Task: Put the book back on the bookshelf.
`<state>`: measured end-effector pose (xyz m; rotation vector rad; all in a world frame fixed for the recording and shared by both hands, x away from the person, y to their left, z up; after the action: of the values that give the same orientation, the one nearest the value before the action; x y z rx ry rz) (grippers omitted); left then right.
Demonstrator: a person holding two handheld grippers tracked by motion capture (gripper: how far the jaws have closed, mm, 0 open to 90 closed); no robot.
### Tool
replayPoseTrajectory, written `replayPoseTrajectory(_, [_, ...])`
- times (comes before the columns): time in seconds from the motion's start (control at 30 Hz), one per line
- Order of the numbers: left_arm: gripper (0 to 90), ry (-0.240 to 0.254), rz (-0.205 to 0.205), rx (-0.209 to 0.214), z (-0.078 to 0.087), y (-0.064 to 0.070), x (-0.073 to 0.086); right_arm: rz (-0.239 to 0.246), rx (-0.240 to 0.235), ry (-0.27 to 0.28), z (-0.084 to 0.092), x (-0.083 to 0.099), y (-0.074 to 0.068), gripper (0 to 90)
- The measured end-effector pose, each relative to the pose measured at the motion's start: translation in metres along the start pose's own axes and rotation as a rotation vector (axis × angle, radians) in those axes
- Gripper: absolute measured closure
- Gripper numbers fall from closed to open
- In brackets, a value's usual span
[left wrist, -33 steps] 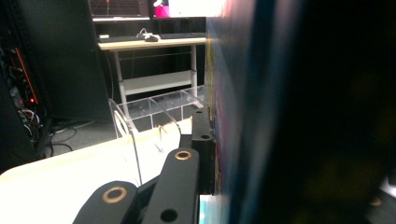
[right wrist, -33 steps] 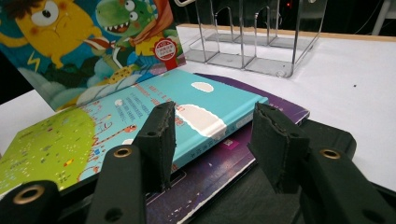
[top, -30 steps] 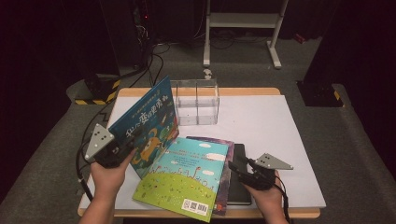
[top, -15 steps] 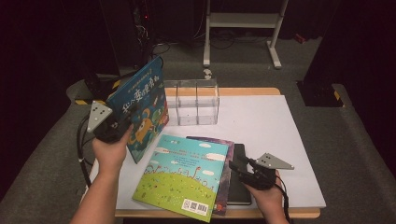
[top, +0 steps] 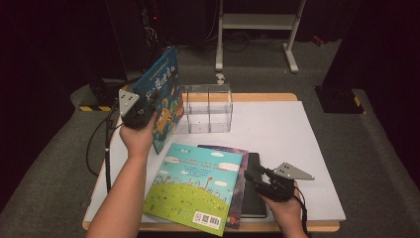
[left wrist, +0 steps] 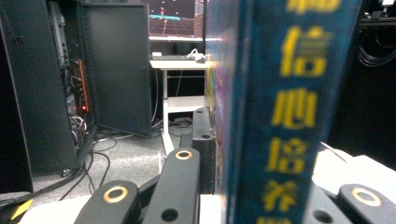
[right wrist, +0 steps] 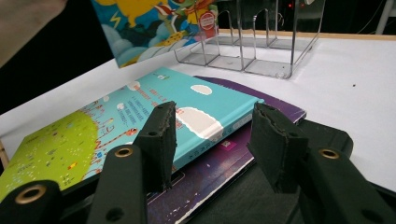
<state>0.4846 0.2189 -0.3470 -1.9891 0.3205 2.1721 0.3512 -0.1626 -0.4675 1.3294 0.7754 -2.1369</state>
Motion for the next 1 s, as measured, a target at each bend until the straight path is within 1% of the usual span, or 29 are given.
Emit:
replayPoseTrajectory(0.23, [82.7, 0.013, -0.003, -0.024, -0.017, -0.001, 0.011, -0.005, -0.007, -0.001, 0.0, 0.001, 0.0, 50.2])
replayPoseTrajectory(0.4, [82.6, 0.013, 0.008, -0.031, -0.024, -0.002, 0.019, -0.003, -0.011, -0.005, -0.001, 0.002, -0.001, 50.2])
replayPoseTrajectory(0.47, [82.6, 0.008, 0.003, -0.033, -0.025, -0.002, 0.021, -0.003, -0.011, -0.006, -0.002, 0.002, -0.001, 50.2])
replayPoseTrajectory(0.63, [82.1, 0.02, 0.008, -0.032, -0.023, -0.003, 0.028, -0.002, -0.015, -0.013, -0.003, 0.003, -0.002, 49.9])
replayPoseTrajectory(0.7, [81.4, 0.011, 0.021, -0.035, -0.021, -0.005, 0.03, 0.0, -0.016, -0.015, -0.004, 0.004, -0.003, 49.7])
replayPoseTrajectory(0.8, [79.6, 0.006, 0.023, -0.038, -0.018, -0.008, 0.033, 0.006, -0.014, -0.018, -0.004, 0.004, -0.004, 49.5])
replayPoseTrajectory(0.83, [79.1, 0.003, 0.028, -0.031, -0.017, -0.008, 0.033, 0.008, -0.014, -0.02, -0.005, 0.004, -0.005, 49.5])
replayPoseTrajectory(0.9, [76.3, 0.001, 0.024, -0.027, -0.016, -0.008, 0.033, 0.01, -0.013, -0.022, -0.005, 0.004, -0.005, 49.4])
replayPoseTrajectory(1.0, [69.3, -0.008, 0.02, -0.025, -0.015, -0.008, 0.033, 0.013, -0.013, -0.026, -0.006, 0.005, -0.006, 49.2])
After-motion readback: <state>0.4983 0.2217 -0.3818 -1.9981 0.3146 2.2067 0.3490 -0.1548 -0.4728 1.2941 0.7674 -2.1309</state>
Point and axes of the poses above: each handheld gripper's, and its own axes: z roughly backward along the jaws, x roughly out of its underside, y roughly to its right, the point moved 4 cm from there along -z, roughly forward along the jaws, and after that the axes turned 1 degree about -y, right-handed, at the moved point
